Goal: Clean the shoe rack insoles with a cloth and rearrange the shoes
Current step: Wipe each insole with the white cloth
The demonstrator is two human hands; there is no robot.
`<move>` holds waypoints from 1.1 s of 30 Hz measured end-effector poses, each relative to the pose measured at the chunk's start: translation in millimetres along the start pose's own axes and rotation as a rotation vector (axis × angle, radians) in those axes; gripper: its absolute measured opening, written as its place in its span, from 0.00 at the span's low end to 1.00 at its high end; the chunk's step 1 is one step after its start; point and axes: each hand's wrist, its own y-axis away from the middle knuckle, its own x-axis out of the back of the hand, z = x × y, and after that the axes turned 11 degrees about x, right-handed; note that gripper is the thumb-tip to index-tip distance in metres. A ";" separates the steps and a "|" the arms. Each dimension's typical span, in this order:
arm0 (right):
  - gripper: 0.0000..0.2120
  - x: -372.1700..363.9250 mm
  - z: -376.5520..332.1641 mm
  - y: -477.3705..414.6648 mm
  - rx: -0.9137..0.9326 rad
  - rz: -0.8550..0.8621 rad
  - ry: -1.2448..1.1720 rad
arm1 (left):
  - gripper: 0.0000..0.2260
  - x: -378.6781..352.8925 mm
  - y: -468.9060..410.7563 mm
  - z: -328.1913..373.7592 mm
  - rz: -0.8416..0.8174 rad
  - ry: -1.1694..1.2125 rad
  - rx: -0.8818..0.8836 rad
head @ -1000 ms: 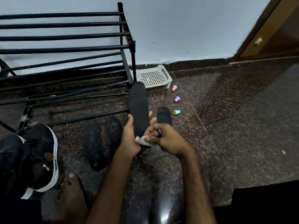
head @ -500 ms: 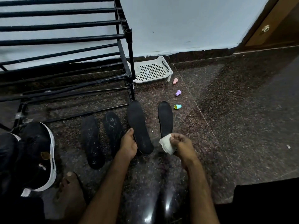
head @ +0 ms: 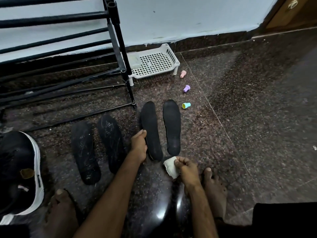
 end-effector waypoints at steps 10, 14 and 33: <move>0.07 4.6 24.9 -15.6 -0.086 0.045 0.019 | 0.18 -26.7 -17.2 -4.0 0.037 -0.071 -0.085; 0.07 5.6 21.6 -17.0 -0.096 0.048 0.013 | 0.15 -27.6 -24.3 -6.4 0.076 -0.283 -0.237; 0.05 -68.3 -7.8 -9.1 -0.017 -0.112 -0.041 | 0.12 113.4 22.8 58.4 0.661 -0.474 -0.495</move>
